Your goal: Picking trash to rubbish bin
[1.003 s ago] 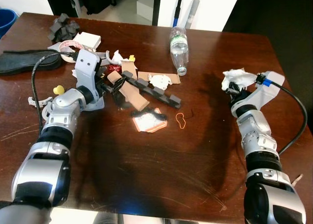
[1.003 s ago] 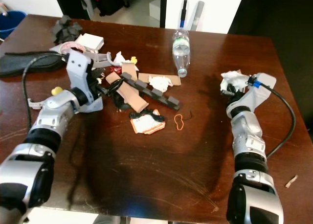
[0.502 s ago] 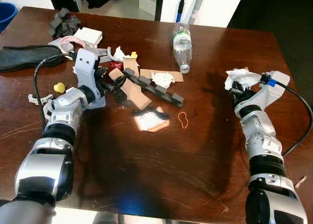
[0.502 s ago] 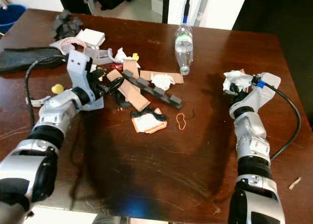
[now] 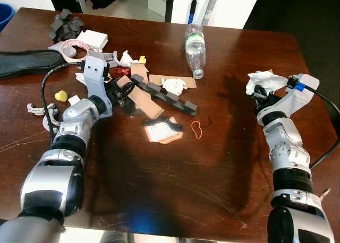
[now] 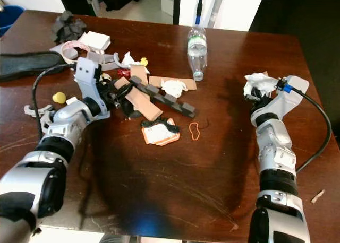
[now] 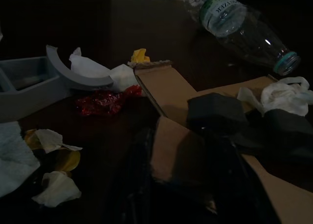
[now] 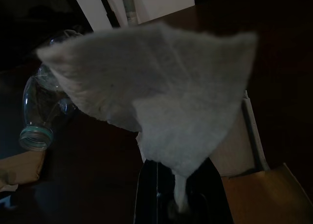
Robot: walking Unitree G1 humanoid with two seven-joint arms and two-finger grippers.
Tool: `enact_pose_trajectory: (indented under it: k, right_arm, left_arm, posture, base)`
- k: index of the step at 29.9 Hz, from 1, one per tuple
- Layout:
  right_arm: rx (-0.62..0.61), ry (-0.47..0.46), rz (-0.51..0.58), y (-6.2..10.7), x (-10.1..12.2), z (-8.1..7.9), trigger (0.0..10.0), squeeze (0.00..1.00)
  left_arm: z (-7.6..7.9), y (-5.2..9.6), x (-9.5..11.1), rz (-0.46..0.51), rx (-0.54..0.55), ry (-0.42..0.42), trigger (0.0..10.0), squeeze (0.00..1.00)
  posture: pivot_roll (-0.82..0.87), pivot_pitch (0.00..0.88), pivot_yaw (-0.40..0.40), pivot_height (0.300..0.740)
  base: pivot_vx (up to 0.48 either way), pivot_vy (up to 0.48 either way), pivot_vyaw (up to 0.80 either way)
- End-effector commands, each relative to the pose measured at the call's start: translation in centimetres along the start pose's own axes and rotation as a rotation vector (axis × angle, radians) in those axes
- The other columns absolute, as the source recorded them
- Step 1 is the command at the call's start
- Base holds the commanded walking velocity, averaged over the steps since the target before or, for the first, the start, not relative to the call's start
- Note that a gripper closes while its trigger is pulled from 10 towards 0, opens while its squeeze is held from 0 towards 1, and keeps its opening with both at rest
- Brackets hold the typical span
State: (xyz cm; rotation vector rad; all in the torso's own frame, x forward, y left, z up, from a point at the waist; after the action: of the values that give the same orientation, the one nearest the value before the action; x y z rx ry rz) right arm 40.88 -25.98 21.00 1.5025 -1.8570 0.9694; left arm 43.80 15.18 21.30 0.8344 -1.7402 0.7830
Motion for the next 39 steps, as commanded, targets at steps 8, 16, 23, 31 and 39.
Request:
enact_pose_trajectory:
  k: [8,16,23,31,39]
  right_arm:
    - [-0.01,-0.003,0.015,0.0,0.7,0.1,10.0,0.0]
    - [0.007,-0.017,0.022,-0.6,0.7,-0.6,10.0,0.0]
    - [0.024,-0.042,0.032,-1.2,0.7,-1.4,10.0,0.0]
    - [0.037,-0.062,0.028,-1.6,0.2,-2.0,10.0,0.0]
    - [0.061,-0.097,0.032,-2.3,-0.1,-2.9,10.0,0.0]
  left_arm:
    - [-0.2,0.7,-1.0,-0.021,0.001,0.005,0.0,0.0]
    - [-1.5,0.8,1.8,0.083,0.032,-0.024,0.0,0.0]
    - [-2.1,0.8,7.4,0.291,0.021,-0.07,0.0,0.0]
    - [-2.5,2.1,11.5,0.433,0.038,-0.085,0.0,0.0]
    - [-1.3,4.5,13.6,0.521,0.0,-0.071,0.0,0.0]
  posture:
    - [-0.05,0.308,-0.028,0.74]
    - [-0.04,0.272,-0.028,0.74]
    - [-0.02,0.235,-0.028,0.74]
    - [0.01,0.202,-0.026,0.74]
    - [0.05,0.162,-0.033,0.74]
  base:
    - [0.0,0.0,0.0]
    - [0.0,0.0,0.0]
    - [0.0,0.0,0.0]
    - [0.0,0.0,0.0]
    - [0.0,0.0,0.0]
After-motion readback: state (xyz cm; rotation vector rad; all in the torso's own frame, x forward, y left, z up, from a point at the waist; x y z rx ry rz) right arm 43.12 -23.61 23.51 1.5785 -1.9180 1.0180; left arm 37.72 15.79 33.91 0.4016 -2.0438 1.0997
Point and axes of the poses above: a point about 5 cm out from each wrist's last joint towards the gripper, its own y axis pointing back from the gripper into the wrist, its own x axis along the axis of the wrist's last joint, z = x × y, the point moved 5 cm from there along -y, pointing out of the wrist towards the gripper, and after that the axes turned 15 degrees about -y, right-handed, at the moved point
